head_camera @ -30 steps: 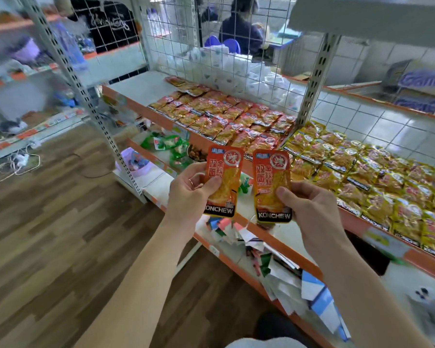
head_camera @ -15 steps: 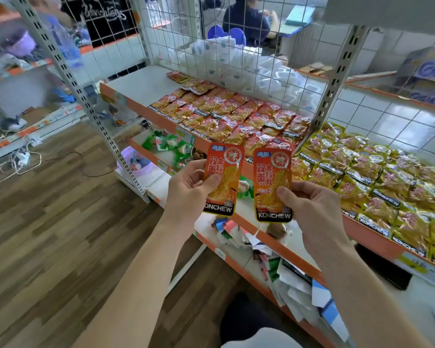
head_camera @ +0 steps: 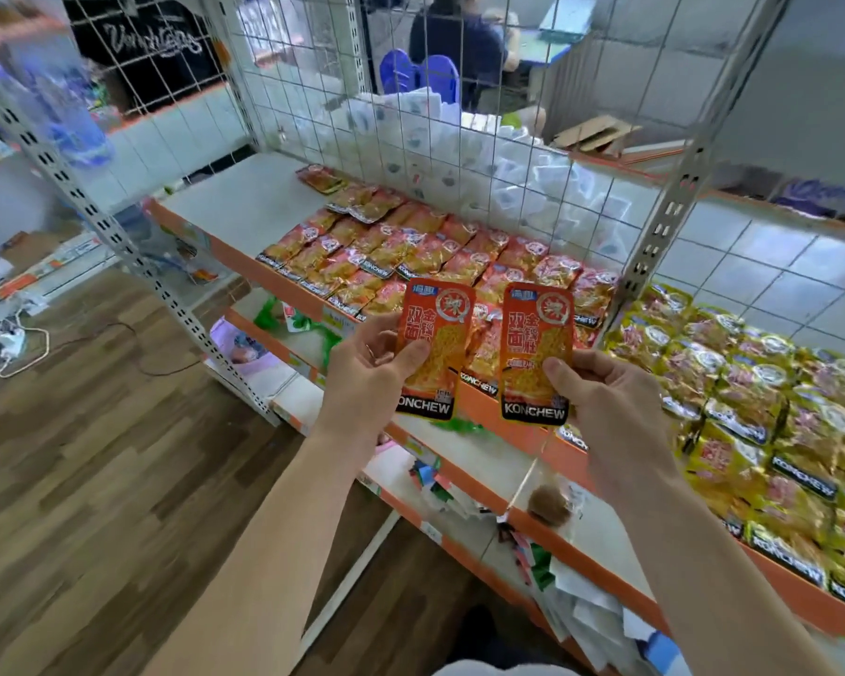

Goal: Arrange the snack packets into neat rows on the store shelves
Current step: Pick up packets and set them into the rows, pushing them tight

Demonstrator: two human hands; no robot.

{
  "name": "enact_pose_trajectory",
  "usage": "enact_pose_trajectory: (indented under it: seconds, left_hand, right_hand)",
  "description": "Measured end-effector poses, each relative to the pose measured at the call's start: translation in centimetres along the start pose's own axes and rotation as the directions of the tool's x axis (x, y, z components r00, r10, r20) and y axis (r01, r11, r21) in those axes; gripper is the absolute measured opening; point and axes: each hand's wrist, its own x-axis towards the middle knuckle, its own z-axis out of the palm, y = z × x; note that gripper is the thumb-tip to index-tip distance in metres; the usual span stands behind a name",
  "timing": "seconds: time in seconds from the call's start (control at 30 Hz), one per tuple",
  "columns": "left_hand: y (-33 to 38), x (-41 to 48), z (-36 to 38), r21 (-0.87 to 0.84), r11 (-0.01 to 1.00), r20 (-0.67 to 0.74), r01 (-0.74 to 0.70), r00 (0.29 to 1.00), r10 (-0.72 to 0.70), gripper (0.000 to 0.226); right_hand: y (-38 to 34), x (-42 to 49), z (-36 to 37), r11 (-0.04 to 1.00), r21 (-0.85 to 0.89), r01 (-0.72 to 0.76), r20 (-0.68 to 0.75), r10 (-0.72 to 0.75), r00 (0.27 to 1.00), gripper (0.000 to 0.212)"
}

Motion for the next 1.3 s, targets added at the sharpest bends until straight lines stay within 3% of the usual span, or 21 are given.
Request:
enact_pose_trajectory:
  seconds: [0.13,0.3,0.57,0.7,1.03,1.3]
  left_hand:
    - [0.0,2.1,-0.3,0.013,1.0,-0.009,0.016,1.0,-0.016,0.026]
    - [-0.5,4.2,-0.2,0.049,0.999,0.009,0.013,1.0,-0.014,0.028]
    - [-1.0,8.3,0.5,0.06,0.998,0.155,0.029,0.987,-0.038,0.028]
    - [-0.6,10.6,0.2,0.071,0.997,0.27,0.035,0.961,-0.053,0.027]
    - [0.1,16.7,-4.5,0.104,0.994,0.437,-0.027,0.899,-0.021,0.026]
    - [-0.1,18.3,-7.6,0.068,0.998,0.518,-0.003,0.855,-0.033,0.022]
  right_hand:
    - [-0.6,1.2,1.6,0.995,-0.046,0.088,-0.087,-0.092,0.992,0.003]
    - [-0.8,2.5,2.8,0.997,-0.048,0.063,-0.11,-0.068,0.992,0.006]
    - [-0.3,2.7,4.3,0.978,-0.127,0.167,-0.307,-0.199,0.931,0.02]
    - [0.3,3.0,6.0,0.982,-0.144,0.12,-0.434,-0.171,0.884,0.015]
    - [1.9,3.1,13.9,0.996,-0.055,0.07,-0.6,-0.089,0.795,0.019]
    - [3.4,1.7,18.6,0.997,0.029,0.066,-0.629,-0.033,0.776,0.01]
